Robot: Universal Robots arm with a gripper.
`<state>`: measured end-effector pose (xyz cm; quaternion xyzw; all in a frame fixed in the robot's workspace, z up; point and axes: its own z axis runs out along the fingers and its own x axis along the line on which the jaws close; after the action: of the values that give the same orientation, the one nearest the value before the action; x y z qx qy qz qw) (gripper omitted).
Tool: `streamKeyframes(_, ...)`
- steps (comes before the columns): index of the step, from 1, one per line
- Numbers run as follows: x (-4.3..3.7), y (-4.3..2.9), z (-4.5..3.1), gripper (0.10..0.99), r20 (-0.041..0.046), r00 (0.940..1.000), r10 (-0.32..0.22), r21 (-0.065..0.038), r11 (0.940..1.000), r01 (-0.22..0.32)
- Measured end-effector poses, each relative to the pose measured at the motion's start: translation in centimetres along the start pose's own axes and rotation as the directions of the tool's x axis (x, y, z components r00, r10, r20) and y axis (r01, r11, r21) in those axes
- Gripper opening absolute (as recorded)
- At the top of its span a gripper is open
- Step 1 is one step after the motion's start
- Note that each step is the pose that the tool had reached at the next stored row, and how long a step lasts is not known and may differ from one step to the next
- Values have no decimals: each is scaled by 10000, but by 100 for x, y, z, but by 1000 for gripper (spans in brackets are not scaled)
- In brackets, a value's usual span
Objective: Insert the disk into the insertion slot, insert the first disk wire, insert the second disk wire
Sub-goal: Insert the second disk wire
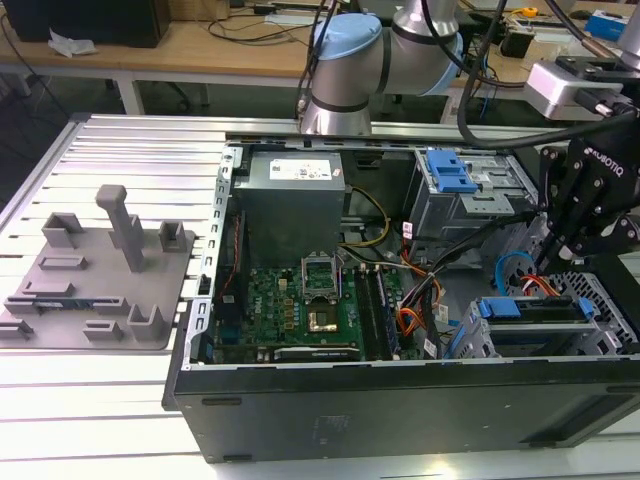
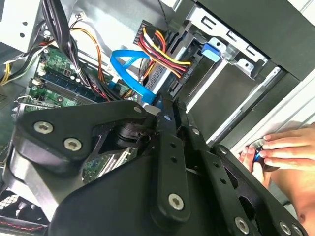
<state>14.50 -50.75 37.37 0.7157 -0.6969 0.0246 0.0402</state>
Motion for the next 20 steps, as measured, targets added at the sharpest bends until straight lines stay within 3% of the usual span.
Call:
streamKeyframes(2,13,-6,4,161,126,9999,67,-4,10000,-67)
streamKeyframes(4,22,-7,6,161,339,9994,92,-2,10000,-92)
streamKeyframes(5,28,-8,7,161,369,9993,103,-2,9999,-103)
streamKeyframes(13,36,-7,9,161,382,9992,112,-3,9999,-112)
streamKeyframes(20,153,-7,30,161,482,9988,110,-1,9999,-110)
